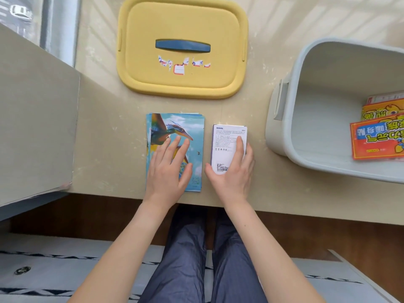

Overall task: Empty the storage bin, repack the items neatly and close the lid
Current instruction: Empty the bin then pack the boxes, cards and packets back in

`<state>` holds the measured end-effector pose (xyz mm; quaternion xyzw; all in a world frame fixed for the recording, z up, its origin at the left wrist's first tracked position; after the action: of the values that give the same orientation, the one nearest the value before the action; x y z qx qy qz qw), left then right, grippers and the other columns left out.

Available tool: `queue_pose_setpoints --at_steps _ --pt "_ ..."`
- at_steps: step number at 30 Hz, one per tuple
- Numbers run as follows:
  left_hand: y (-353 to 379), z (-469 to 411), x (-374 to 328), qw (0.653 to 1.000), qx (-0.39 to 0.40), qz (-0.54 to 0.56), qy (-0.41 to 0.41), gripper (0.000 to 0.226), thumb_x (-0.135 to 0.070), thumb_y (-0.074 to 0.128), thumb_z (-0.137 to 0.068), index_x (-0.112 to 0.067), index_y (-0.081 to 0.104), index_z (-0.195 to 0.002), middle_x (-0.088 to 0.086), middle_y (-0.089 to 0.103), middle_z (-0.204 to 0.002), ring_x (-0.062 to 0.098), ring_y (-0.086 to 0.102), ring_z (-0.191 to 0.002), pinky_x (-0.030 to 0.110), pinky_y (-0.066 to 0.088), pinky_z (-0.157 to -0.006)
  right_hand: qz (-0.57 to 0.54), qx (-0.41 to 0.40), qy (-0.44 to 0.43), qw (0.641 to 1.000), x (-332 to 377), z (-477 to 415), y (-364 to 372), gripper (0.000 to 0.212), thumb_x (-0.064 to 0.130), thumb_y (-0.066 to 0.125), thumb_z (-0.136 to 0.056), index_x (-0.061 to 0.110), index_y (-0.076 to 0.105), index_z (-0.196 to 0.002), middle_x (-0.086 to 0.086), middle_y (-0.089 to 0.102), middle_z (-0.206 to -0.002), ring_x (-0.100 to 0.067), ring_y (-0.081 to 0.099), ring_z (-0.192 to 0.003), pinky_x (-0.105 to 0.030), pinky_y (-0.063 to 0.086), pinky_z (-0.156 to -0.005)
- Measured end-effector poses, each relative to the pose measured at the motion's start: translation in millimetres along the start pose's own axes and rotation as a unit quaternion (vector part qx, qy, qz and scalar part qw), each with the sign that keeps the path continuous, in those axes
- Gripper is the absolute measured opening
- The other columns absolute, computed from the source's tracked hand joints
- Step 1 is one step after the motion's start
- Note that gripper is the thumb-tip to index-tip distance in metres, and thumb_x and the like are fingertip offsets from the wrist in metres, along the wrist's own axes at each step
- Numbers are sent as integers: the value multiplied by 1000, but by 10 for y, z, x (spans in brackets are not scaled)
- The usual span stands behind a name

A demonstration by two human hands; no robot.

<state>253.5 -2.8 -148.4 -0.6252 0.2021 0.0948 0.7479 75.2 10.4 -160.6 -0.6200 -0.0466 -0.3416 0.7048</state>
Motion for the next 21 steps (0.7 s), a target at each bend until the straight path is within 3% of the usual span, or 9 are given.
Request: queue_pose_setpoints --at_steps 6,10,15,21 --pt "5 28 -32 1000 9 9 -4 55 -36 42 -95 -16 43 -146 10 44 -149 28 32 -142 47 28 -115 -2 -3 -17 1000 -57 -50 -63 102 51 74 -67 14 29 -150 -19 35 -145 -36 41 -127 -45 40 -103" --pt "-193 -4 -164 1000 6 3 10 55 -36 42 -95 -16 43 -146 9 44 -149 28 33 -142 48 30 -114 -10 -18 -61 998 90 -27 -315 88 54 62 -77 14 32 -150 -20 33 -150 -35 38 -134 -43 38 -107" --pt "-847 -4 -485 999 -11 13 27 53 -36 41 -96 -14 46 -144 9 46 -147 28 35 -140 49 35 -110 -28 -35 -166 985 491 77 -988 57 40 54 -87 8 52 -135 -16 48 -142 -33 47 -130 -42 41 -104" --pt "-1835 211 -987 995 -69 16 74 49 -36 44 -94 -10 56 -134 10 56 -136 30 47 -128 44 39 -104 4 -100 -258 961 873 309 -2068 48 35 60 -87 6 60 -124 -11 61 -124 -29 54 -119 -39 42 -100"
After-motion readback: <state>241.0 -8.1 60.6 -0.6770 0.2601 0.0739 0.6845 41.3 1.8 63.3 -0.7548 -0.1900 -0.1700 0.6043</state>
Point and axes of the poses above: each hand's wrist, its own z-axis away from the middle knuckle, its own y-axis out of the palm, x = y × z, the point moved 6 cm from there along -z, towards the middle knuckle
